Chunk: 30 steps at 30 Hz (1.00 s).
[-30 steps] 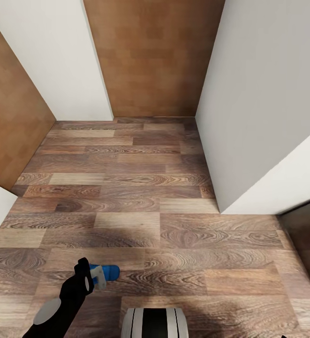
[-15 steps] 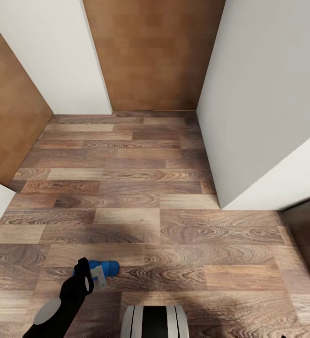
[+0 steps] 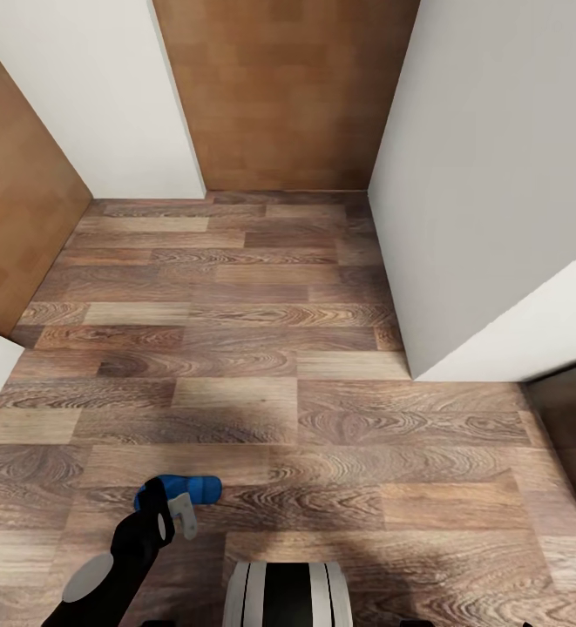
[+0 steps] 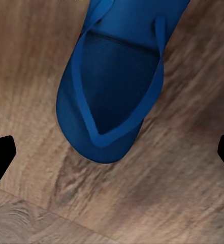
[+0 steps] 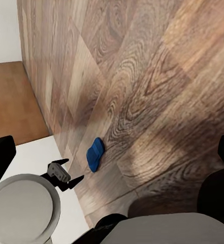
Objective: In the bedroom, move the book from the bed onto either nightstand, and place the two sandals side by side next to the bed.
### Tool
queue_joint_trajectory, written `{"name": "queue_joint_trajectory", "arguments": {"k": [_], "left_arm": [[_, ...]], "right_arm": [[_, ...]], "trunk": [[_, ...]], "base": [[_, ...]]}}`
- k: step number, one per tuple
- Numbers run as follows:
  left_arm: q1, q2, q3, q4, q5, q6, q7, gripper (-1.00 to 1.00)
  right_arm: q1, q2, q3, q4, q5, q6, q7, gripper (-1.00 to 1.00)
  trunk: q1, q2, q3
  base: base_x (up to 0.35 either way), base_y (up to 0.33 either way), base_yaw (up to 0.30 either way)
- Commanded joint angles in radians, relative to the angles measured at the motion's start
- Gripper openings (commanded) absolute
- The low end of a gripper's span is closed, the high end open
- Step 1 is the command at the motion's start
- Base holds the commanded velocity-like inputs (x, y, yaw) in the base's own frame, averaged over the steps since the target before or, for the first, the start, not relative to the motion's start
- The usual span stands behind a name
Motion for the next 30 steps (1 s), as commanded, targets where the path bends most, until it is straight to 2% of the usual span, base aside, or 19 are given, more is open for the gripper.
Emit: {"name": "queue_joint_trajectory", "arguments": {"k": [1,6,14,30], "left_arm": [[0.0,0.001,-0.003,-0.002,-0.008,0.004,-0.008,1.0],[0.0,0.001,-0.003,-0.001,-0.009,0.004,-0.008,1.0],[0.0,0.001,-0.003,-0.001,-0.01,0.003,-0.007,1.0],[0.0,0.001,-0.003,-0.001,-0.01,0.002,-0.006,1.0]], "right_arm": [[0.0,0.0,-0.001,0.0,-0.001,0.01,0.003,1.0],[0.0,0.0,-0.001,0.0,-0.001,0.01,0.003,1.0],[0.0,0.0,-0.001,0.0,-0.001,0.01,0.003,1.0],[0.0,0.0,-0.001,0.0,-0.001,0.01,0.003,1.0]], "trunk": [[0.0,0.0,-0.001],[0.0,0.0,-0.001],[0.0,0.0,-0.001],[0.0,0.0,-0.001]], "base": [[0.0,0.0,0.0],[0.038,0.0,0.0],[0.179,0.0,0.0],[0.011,0.0,0.0]]}}
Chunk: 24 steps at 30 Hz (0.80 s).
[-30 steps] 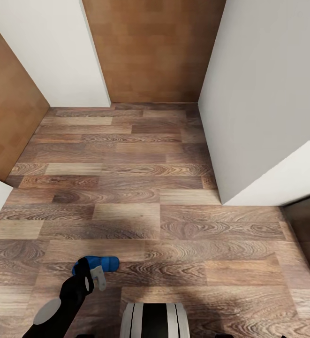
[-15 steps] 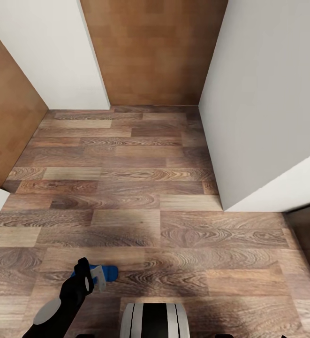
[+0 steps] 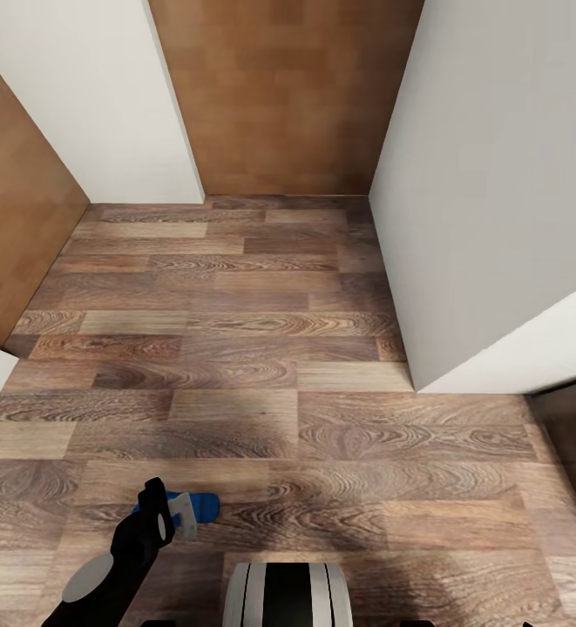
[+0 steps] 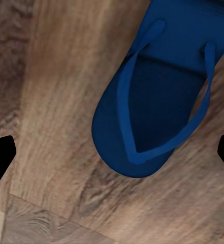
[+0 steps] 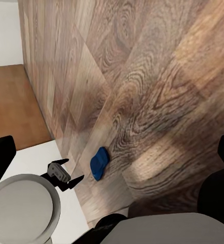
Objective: In the bedroom, move the book from the bed onto either nightstand, and place the two sandals side by side next to the bed.
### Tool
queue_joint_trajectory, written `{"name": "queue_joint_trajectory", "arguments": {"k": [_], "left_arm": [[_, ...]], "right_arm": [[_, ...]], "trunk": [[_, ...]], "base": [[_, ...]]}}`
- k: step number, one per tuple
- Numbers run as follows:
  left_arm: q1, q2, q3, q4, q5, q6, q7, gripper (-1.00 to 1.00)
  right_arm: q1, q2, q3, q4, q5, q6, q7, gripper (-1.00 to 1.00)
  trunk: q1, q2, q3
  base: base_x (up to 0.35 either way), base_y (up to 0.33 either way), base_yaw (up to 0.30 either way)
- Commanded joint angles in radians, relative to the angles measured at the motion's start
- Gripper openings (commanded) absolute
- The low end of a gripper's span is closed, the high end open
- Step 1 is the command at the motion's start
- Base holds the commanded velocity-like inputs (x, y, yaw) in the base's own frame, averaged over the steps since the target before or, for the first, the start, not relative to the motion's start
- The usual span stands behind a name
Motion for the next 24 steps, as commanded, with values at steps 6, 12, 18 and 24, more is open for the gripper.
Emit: {"name": "queue_joint_trajectory", "arguments": {"k": [6,12,18,24], "left_arm": [[0.0,0.001,-0.003,-0.002,-0.009,0.004,-0.007,1.0],[0.0,0.001,-0.003,-0.002,-0.009,0.004,-0.006,1.0],[0.0,0.001,-0.003,-0.002,-0.009,0.004,-0.005,1.0],[0.0,0.001,-0.003,-0.002,-0.01,0.004,0.013,1.0]], "right_arm": [[0.0,0.0,-0.001,0.0,-0.002,0.01,0.003,1.0],[0.0,0.0,-0.001,0.0,-0.002,0.01,0.003,1.0],[0.0,0.0,-0.001,0.0,-0.001,0.01,0.003,1.0],[0.0,0.0,-0.001,0.0,-0.001,0.01,0.003,1.0]], "trunk": [[0.001,-0.001,-0.008],[0.003,-0.002,-0.032],[0.006,-0.003,-0.051],[0.006,-0.003,-0.051]], "base": [[0.0,0.0,0.0],[0.0,0.0,0.0],[0.0,0.0,0.0],[0.0,0.0,0.0]]}}
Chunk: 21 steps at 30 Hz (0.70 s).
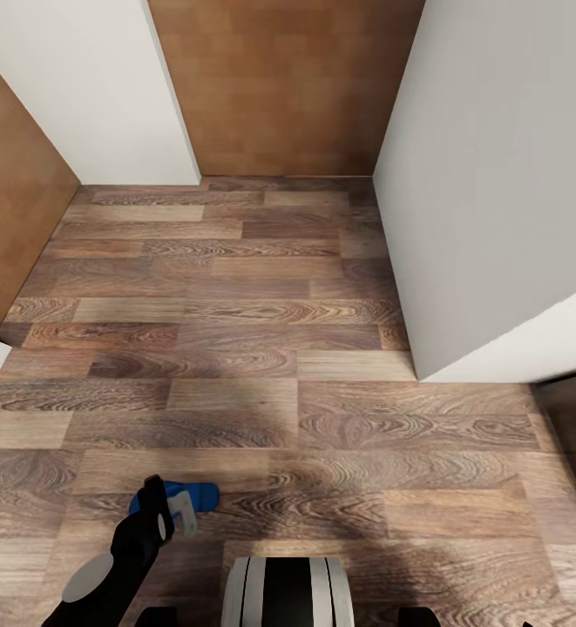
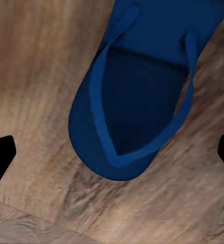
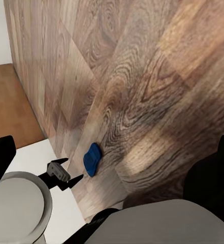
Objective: In the bedroom, move the book from the bed onto either nightstand, and place the two sandals side by side next to the bed.
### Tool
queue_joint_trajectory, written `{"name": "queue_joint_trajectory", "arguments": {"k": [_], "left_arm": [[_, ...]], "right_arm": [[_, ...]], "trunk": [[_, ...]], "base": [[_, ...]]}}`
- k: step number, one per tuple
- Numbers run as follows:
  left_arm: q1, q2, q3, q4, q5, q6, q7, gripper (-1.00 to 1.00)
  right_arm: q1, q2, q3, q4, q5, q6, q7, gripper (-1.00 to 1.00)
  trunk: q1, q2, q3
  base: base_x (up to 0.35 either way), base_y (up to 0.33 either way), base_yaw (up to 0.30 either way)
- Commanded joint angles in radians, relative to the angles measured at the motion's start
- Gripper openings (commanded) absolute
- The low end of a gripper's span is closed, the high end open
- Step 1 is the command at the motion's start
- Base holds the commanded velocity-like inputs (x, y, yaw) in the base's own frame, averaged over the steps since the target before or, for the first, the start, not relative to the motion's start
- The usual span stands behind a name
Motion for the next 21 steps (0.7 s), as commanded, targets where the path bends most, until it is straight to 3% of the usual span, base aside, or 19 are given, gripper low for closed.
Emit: {"name": "queue_joint_trajectory", "arguments": {"k": [1,2,6,21], "left_arm": [[0.0,0.001,-0.004,-0.002,-0.009,0.004,0.01,1.0],[0.0,0.001,-0.004,-0.002,-0.008,0.003,0.058,1.0],[0.0,0.001,-0.006,0.001,-0.007,0.001,0.111,1.0],[0.0,-0.006,-0.008,0.003,-0.005,-0.004,0.128,1.0]], "right_arm": [[0.0,0.0,-0.001,0.0,-0.002,0.01,0.003,1.0],[0.0,0.0,-0.001,0.0,-0.002,0.01,0.003,1.0],[0.0,0.0,-0.001,0.0,-0.001,0.01,0.003,1.0],[0.0,0.0,-0.001,0.0,-0.001,0.01,0.003,1.0]], "trunk": [[0.0,0.0,-0.001],[0.0,0.0,-0.001],[0.0,0.0,-0.001],[0.0,0.0,-0.001]], "base": [[0.0,0.0,0.0],[0.0,0.0,0.0],[0.0,0.0,0.0],[0.0,0.0,0.0]]}}
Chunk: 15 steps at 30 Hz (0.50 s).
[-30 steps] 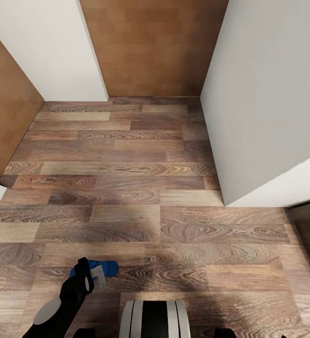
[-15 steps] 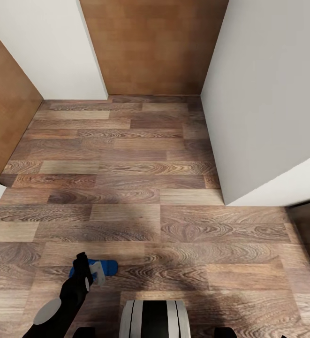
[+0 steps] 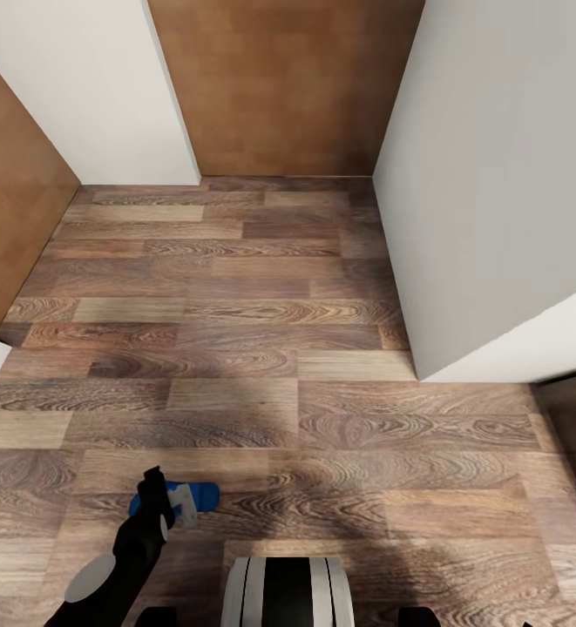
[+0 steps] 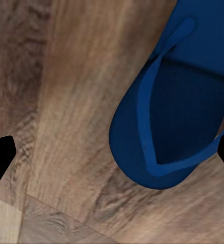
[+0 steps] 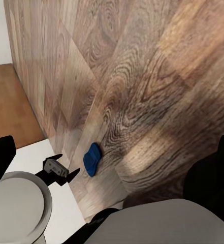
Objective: In the bedroom, move the book from the bed onto either nightstand, and place the two sandals side by side next to the bed.
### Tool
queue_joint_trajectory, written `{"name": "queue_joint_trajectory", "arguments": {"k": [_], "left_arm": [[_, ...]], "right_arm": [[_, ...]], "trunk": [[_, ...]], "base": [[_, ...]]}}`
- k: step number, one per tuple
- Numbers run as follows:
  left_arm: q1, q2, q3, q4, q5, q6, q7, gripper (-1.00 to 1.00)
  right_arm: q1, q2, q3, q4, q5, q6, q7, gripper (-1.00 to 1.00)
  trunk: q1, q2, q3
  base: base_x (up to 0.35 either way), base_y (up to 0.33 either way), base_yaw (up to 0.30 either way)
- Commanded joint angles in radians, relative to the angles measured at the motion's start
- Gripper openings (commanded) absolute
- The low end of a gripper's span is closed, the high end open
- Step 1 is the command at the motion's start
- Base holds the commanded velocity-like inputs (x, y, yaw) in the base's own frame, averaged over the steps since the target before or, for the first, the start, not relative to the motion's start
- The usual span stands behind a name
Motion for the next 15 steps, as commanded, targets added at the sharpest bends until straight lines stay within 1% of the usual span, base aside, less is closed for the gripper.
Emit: {"name": "queue_joint_trajectory", "arguments": {"k": [1,13,15], "left_arm": [[0.0,0.001,-0.004,-0.002,-0.01,0.004,-0.008,1.0],[0.0,0.0,-0.006,0.0,-0.009,0.002,-0.008,1.0],[0.0,-0.004,-0.006,0.0,-0.009,0.002,-0.008,1.0]], "right_arm": [[0.0,0.0,-0.001,0.0,-0.002,0.01,0.003,1.0],[0.0,0.0,-0.001,0.0,-0.002,0.01,0.003,1.0],[0.0,0.0,-0.001,0.0,-0.002,0.01,0.003,1.0]], "trunk": [[0.0,0.0,-0.004],[0.006,-0.003,-0.051],[0.007,-0.004,-0.059]], "base": [[0.0,0.0,0.0],[0.0,0.0,0.0],[0.0,0.0,0.0]]}}
